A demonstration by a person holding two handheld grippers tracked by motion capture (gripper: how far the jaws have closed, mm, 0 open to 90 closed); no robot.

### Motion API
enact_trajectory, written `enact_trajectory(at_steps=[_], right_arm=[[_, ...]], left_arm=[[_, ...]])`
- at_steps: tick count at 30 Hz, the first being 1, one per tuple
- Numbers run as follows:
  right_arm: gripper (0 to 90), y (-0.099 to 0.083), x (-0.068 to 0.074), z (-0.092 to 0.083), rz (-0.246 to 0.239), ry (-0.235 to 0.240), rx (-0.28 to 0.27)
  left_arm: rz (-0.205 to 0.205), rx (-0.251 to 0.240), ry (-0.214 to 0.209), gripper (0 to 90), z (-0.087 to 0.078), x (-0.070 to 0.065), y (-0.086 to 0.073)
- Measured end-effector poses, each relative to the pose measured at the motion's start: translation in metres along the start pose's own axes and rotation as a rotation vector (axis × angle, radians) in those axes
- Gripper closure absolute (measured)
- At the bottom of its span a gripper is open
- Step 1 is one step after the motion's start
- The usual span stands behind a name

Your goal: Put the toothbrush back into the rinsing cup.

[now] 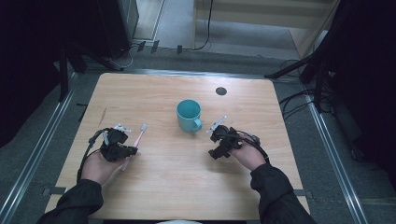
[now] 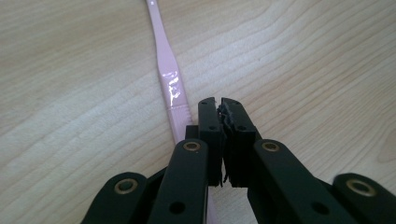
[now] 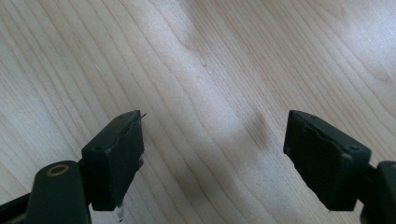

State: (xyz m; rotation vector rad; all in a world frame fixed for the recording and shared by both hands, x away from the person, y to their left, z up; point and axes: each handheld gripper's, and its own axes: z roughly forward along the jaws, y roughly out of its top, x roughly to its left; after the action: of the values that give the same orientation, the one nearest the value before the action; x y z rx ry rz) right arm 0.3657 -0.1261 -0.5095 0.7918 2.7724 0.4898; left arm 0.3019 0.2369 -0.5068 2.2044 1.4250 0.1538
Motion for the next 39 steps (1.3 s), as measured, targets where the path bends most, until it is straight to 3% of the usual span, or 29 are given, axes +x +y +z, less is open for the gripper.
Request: enact_trajectory(at_steps=[4, 11, 14, 19, 26, 35, 39], right_arm=[[20.1, -0.001, 0.0, 0.0, 0.005, 0.0, 0.003], [20.2, -0.006, -0.001, 0.0, 0.006, -0.003, 0.016], [20.1, -0.007, -0.001, 0.0, 0.01, -0.005, 0.017], [20.1, -0.009, -0.001, 0.001, 0.006, -0.003, 0.024], [20.2, -0.011, 0.0, 0.001, 0.018, -0.002, 0.036], [20.0, -0.015, -0.001, 0.0, 0.017, -0.001, 0.039], [20.1, -0.017, -0.001, -0.001, 0.021, -0.004, 0.038]], left_arm=[[-0.011, 0.011, 0.016, 81.6, -0.006, 0.002, 0.004], [-0.065, 0.068, 0.045, 73.1, -0.017, 0.012, 0.011], [-0.079, 0.099, 0.079, 69.4, -0.019, 0.015, 0.015], [-0.072, 0.155, 0.115, 65.4, -0.016, 0.016, 0.019], [-0.064, 0.207, 0.133, 63.2, -0.011, 0.013, 0.027], [-0.04, 0.249, 0.109, 64.2, 0.004, 0.005, 0.039], [-0.042, 0.277, 0.117, 64.5, 0.011, 0.005, 0.039]])
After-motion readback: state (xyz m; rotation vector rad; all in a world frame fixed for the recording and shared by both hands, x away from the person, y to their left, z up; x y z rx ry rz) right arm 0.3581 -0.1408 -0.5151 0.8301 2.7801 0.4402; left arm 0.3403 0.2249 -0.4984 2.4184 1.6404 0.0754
